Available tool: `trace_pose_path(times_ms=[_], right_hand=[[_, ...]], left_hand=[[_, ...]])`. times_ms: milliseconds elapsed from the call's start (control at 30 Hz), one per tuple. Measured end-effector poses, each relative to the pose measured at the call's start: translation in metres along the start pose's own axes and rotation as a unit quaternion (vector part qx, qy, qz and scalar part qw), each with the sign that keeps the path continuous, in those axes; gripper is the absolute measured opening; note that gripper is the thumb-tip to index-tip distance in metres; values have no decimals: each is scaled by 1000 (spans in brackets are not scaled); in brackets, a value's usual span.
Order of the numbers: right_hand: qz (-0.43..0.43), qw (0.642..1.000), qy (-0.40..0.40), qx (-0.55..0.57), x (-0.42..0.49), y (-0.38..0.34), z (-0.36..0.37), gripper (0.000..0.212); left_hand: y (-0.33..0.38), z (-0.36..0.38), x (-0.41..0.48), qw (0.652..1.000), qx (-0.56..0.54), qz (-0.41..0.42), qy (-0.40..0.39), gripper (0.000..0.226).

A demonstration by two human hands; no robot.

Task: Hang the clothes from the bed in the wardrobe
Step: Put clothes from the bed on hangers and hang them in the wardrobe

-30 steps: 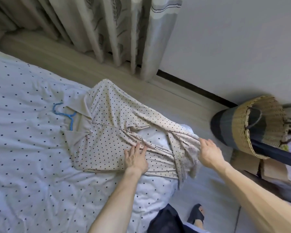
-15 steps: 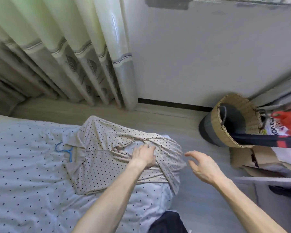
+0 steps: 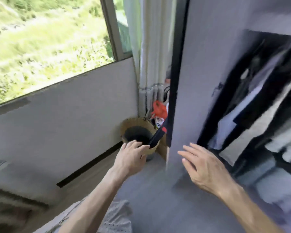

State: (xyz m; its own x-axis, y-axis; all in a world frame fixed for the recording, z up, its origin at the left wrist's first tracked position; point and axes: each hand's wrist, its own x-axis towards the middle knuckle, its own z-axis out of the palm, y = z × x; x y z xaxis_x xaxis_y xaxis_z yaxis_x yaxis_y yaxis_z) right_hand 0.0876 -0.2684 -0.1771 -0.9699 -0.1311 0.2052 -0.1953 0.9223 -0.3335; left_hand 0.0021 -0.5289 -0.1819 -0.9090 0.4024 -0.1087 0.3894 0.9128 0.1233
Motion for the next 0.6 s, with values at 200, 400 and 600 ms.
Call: trace_pose_path(times_ms=[200,400,600], right_hand=[[124,986,103,-41,-66,103,-104,43],[201,968,140,-56,-91,173,-173,42],[215,950,202,-104,-54,228,-217,49]], left_hand=[[173,-33,75,985,-27,162,47,49],[287,-68,127,972,-41,226,58,44],[334,-95,215,970,-77,222,56,43]])
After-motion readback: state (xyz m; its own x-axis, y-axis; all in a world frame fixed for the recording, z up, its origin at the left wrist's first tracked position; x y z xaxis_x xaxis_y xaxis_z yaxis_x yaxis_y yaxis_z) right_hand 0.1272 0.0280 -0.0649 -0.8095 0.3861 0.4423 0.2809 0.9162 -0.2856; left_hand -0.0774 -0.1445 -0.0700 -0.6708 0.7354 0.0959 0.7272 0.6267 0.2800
